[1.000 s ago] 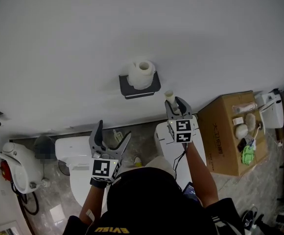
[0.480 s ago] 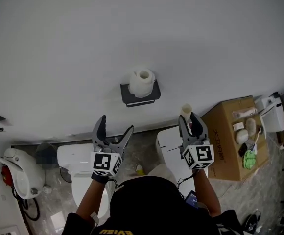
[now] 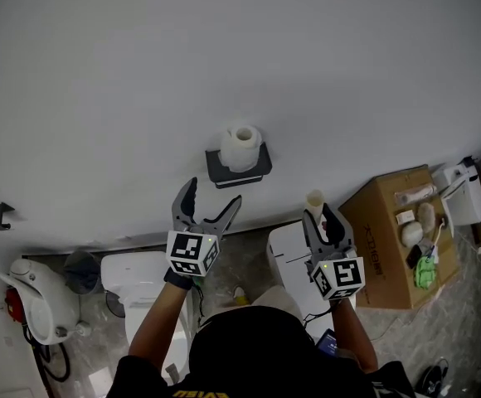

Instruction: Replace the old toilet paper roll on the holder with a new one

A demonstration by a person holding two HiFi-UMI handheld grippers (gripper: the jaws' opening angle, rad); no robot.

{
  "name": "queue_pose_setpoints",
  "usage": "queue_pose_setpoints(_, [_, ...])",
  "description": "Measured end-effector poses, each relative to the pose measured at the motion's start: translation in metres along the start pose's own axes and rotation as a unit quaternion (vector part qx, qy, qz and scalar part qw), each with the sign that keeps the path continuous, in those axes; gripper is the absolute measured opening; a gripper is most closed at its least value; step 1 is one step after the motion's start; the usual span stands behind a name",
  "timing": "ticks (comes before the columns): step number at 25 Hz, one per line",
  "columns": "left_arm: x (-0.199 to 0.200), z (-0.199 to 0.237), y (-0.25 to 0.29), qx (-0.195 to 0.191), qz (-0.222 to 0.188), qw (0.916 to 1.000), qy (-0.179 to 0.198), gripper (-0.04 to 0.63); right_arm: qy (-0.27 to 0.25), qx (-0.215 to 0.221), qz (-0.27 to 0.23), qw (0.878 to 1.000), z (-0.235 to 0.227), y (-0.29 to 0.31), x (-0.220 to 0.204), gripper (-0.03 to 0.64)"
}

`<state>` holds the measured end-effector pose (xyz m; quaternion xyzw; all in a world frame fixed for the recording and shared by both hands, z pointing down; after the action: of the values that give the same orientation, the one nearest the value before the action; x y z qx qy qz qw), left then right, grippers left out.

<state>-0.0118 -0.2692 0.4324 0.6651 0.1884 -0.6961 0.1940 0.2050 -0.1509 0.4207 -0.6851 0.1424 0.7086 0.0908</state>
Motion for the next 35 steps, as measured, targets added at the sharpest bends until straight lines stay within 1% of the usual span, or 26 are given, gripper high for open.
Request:
queue_pose_setpoints(4, [0.003,-0.007,0.04,-0.022,0.002,0.9996,0.02,0.468,0.002,-0.009,0.006,1.0,-0.005,-0.008,-0.002,0.17])
queue_pose_setpoints(9, [0.012,-0.005,0.078,-0.031,0.007,0.9994,0.013,0.468,-0.002,-0.026,0.014,1.0,-0.011,-0.025,-0.003,0.172])
queue_pose_setpoints(11, [0.013,-0.005,0.088,-0.033,0.01,0.9994,0.007,0.468,0.004,-0.033,0.015,0.999,-0.015,-0.03,-0.004,0.172])
queue_pose_setpoints(15, [0.013,-0.008,0.102,-0.034,0.015,0.9993,-0.002,0.468,0.042,-0.035,0.007,0.999,-0.019,-0.032,-0.003,0.171])
queue_pose_setpoints(19, [0.009,-0.02,0.117,-0.034,0.023,0.9991,0.013,0.468,0.027,-0.025,0.007,0.999,-0.016,-0.03,-0.002,0.172])
queue_pose_setpoints(22, [0.01,-0.025,0.122,-0.031,0.018,0.9989,0.029,0.468,0.02,-0.02,0.009,1.0,-0.014,-0.03,0.0,0.172])
queue_pose_setpoints(26, [0.008,-0.028,0.125,-0.027,0.022,0.9988,0.033,0.468,0.021,-0.026,0.009,0.999,-0.016,-0.034,0.001,0.172])
queue_pose_setpoints(30, [0.006,-0.023,0.128,-0.013,0.033,0.9986,0.04,0.466,0.029,-0.029,0.009,0.999,-0.018,-0.032,-0.001,0.172])
queue_pose_setpoints(32, [0.005,-0.022,0.13,-0.005,0.038,0.9984,0.043,0.454,0.033,-0.028,0.009,0.999,-0.019,-0.032,-0.002,0.172])
queue_pose_setpoints(33, [0.004,-0.022,0.13,0.0,0.039,0.9982,0.045,0.436,0.034,-0.027,0.01,0.999,-0.019,-0.032,-0.003,0.172])
queue_pose_setpoints(35, [0.004,-0.02,0.13,0.01,0.038,0.998,0.049,0.358,0.034,-0.026,0.01,0.999,-0.02,-0.032,-0.004,0.172])
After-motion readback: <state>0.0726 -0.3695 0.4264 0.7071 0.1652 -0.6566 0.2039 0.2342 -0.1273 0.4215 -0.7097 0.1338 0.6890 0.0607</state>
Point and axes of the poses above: the fingertips, and each gripper's own axes: y forward along the fingers, z to its left, x out of its top, the point moved 3 cm from there along -y, backward along the fingers, and after that the axes turned 11 degrees about x, right-handed, at the moved point
